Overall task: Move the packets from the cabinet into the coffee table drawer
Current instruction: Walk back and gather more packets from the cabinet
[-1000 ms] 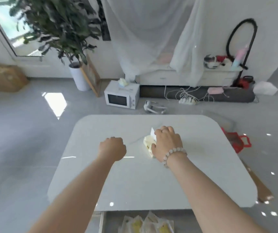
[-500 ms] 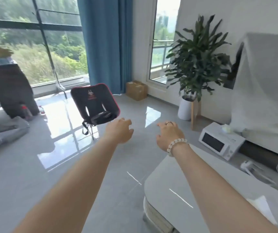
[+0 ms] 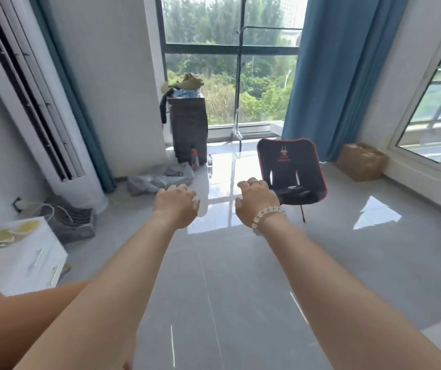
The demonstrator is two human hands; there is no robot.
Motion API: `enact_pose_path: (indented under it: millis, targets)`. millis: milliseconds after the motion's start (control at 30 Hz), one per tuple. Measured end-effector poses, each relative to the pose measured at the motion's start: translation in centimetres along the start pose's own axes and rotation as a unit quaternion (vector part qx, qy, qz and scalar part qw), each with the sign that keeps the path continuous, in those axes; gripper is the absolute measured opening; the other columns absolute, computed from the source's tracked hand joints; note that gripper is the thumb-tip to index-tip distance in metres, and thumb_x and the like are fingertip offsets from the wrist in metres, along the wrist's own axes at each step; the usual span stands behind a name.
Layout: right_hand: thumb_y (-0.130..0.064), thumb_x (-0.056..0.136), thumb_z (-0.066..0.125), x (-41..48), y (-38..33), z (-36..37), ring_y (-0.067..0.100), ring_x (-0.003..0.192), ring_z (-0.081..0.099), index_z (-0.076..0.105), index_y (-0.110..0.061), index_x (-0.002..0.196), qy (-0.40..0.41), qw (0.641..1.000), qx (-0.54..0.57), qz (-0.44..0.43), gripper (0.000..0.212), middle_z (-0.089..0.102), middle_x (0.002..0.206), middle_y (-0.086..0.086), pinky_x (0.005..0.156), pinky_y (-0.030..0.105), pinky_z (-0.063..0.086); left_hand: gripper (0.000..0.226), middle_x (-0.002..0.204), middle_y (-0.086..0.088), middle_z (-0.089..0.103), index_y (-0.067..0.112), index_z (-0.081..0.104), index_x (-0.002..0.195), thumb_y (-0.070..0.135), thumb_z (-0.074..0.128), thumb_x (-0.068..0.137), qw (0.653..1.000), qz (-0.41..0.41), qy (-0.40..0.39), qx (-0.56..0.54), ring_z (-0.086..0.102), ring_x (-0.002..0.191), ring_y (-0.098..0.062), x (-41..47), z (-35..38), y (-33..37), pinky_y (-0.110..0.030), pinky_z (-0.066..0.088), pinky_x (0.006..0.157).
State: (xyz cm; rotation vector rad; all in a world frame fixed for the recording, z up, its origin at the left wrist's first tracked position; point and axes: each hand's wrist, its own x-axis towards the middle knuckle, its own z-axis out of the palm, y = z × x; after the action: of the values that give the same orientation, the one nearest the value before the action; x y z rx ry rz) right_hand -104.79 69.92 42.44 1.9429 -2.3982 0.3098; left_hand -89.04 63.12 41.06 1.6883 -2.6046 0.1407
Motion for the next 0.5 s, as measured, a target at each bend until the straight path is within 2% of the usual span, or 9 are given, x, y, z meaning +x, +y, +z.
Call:
enact_pose_path:
  millis: [233, 400, 500]
  targets:
    - [-0.018, 0.099, 0.035, 9.5, -8.1, 6.3, 0.023, 0.131, 0.034, 0.045, -0.012, 0.136, -0.061, 0.989, 0.043, -0.126, 0.039, 0.042, 0.14, 0.008, 0.105, 0.035, 0.037, 0.042, 0.126, -0.006, 0.055, 0.015, 0.057, 0.122, 0.033, 0.025, 0.101, 0.995, -0.103, -0.01, 0.013, 0.048, 0.117, -0.025, 4.5, 3.5, -8.9, -0.036, 0.036, 0.093]
    - [-0.016, 0.098, 0.037, 20.3, -13.5, 9.6, 0.021, 0.132, 0.035, 0.049, -0.012, 0.132, -0.04, 0.973, 0.047, -0.224, 0.037, 0.041, 0.141, 0.007, 0.103, 0.033, 0.039, 0.042, 0.125, -0.006, 0.056, 0.015, 0.058, 0.119, 0.034, 0.026, 0.101, 0.984, -0.175, -0.011, 0.022, 0.047, 0.118, -0.025, 11.7, 6.0, -15.3, -0.037, 0.034, 0.095]
    - [-0.014, 0.096, 0.037, 27.5, -16.7, 10.4, 0.022, 0.126, 0.039, 0.052, -0.012, 0.127, -0.032, 0.96, 0.055, -0.272, 0.034, 0.046, 0.133, 0.007, 0.096, 0.032, 0.041, 0.041, 0.124, -0.005, 0.056, 0.015, 0.057, 0.118, 0.034, 0.025, 0.101, 0.973, -0.23, -0.002, -0.004, 0.047, 0.118, -0.026, 16.6, 6.7, -19.2, -0.037, 0.034, 0.095]
